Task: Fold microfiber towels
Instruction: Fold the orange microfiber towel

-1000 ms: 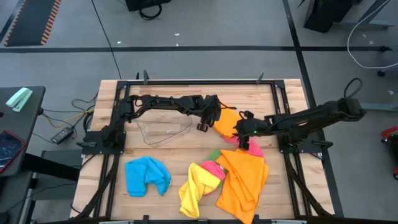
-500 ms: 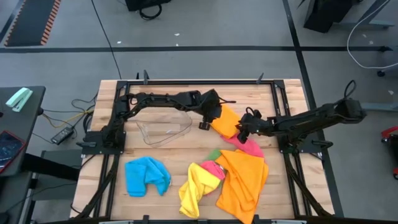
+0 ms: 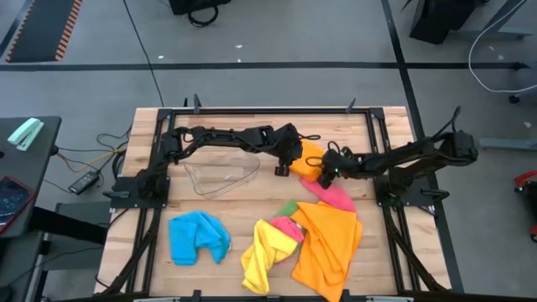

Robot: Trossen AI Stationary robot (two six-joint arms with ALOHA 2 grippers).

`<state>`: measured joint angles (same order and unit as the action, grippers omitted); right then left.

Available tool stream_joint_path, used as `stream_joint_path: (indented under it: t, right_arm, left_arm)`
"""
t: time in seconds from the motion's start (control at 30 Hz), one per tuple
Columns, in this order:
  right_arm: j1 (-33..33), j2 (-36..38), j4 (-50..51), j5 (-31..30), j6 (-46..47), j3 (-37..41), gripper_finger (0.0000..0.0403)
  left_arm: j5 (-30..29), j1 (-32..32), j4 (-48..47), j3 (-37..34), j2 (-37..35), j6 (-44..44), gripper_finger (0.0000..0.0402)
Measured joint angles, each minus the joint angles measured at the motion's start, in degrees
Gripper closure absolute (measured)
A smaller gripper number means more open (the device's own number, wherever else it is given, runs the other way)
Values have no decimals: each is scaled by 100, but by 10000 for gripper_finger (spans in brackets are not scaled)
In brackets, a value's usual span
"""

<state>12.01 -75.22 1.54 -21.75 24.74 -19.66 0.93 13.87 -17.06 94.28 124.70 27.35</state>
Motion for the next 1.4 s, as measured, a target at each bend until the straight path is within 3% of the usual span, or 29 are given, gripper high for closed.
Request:
stream_joint_path:
  t: [0.1,0.4,0.53,0.73,0.8,0.9,1.1,1.23,1.4]
  right_arm:
    - [597,-8,411,-75,-680,-222,264]
    - [1818,-3,296,-86,-4173,-945,265]
    - [1793,239,728,27,-4299,-1355,265]
    - [1305,803,1503,1433,-4815,-1448,265]
    - [1097,899,1818,1633,-5017,-1419,258]
    - [778,897,2392,1438,-5018,-1417,235]
    - [148,727,3184,140,-4978,-1410,166]
    - [45,459,3174,-248,-5312,-1410,140]
    - [146,-88,2444,-280,-5520,-1319,144]
  left_arm:
    - [-2,2,-58,7,-137,-150,299]
    - [-2,2,-203,4,-186,-210,307]
    - [-4,-21,-454,4,-186,-99,301]
    - [-2,-33,-614,4,-186,-114,297]
    - [-2,-37,-606,4,-186,-120,297]
    - [-2,-37,-598,4,-186,-172,297]
    - [0,-68,-646,4,-186,-278,297]
    - [0,-101,-643,4,-186,-304,302]
    - [1,-158,-654,4,-186,-317,307]
